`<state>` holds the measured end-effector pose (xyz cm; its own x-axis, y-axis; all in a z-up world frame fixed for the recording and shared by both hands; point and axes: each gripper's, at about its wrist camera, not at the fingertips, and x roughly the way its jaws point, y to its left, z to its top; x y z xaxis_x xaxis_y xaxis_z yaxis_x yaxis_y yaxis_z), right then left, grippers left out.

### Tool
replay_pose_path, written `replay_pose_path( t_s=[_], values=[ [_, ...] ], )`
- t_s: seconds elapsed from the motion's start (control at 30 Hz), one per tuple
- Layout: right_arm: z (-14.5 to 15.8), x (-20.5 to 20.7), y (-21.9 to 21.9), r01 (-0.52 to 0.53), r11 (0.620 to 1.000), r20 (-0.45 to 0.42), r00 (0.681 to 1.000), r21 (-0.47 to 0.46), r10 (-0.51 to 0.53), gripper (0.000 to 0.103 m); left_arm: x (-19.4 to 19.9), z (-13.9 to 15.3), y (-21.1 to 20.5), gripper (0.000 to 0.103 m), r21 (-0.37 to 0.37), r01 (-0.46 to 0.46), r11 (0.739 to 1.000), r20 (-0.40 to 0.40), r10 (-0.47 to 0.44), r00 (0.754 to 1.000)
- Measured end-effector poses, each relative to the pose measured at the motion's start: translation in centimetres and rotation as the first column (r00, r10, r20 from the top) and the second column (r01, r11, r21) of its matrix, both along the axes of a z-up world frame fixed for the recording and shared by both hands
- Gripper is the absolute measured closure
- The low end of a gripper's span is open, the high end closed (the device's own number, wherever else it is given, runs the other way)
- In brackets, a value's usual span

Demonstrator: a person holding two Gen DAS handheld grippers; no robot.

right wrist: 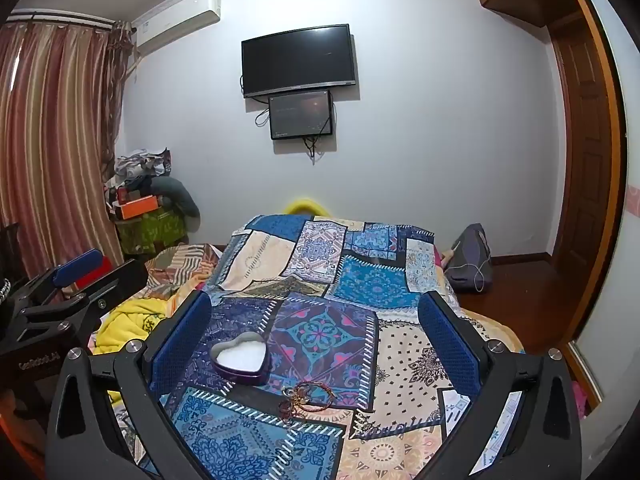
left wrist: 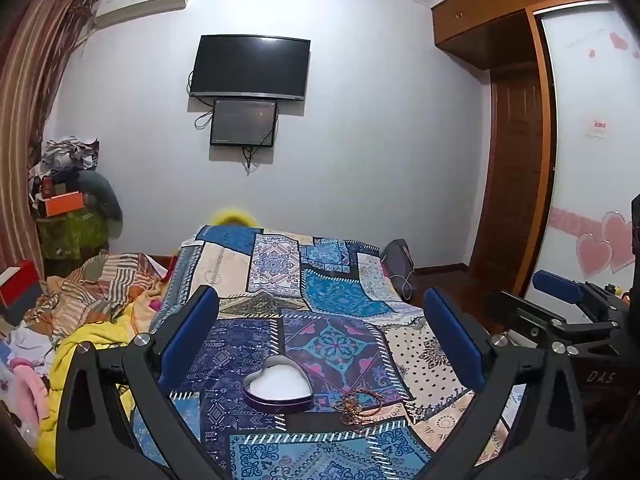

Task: Organize jewelry

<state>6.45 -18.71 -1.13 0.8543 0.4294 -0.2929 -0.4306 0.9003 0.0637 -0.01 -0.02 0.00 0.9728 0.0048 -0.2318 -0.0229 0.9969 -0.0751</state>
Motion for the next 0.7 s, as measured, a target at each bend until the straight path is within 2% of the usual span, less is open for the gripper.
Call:
replay_pose_path(
  t_s=[0.7],
  values=[
    [-0.77, 0.01, 0.70, 0.000, 1.000, -0.003, 1.000, -0.009, 0.000, 0.000, 0.50, -0.42, 0.55, 0.000, -0.027, -0.019, 0.999, -0.016, 0.018, 1.000]
  ],
)
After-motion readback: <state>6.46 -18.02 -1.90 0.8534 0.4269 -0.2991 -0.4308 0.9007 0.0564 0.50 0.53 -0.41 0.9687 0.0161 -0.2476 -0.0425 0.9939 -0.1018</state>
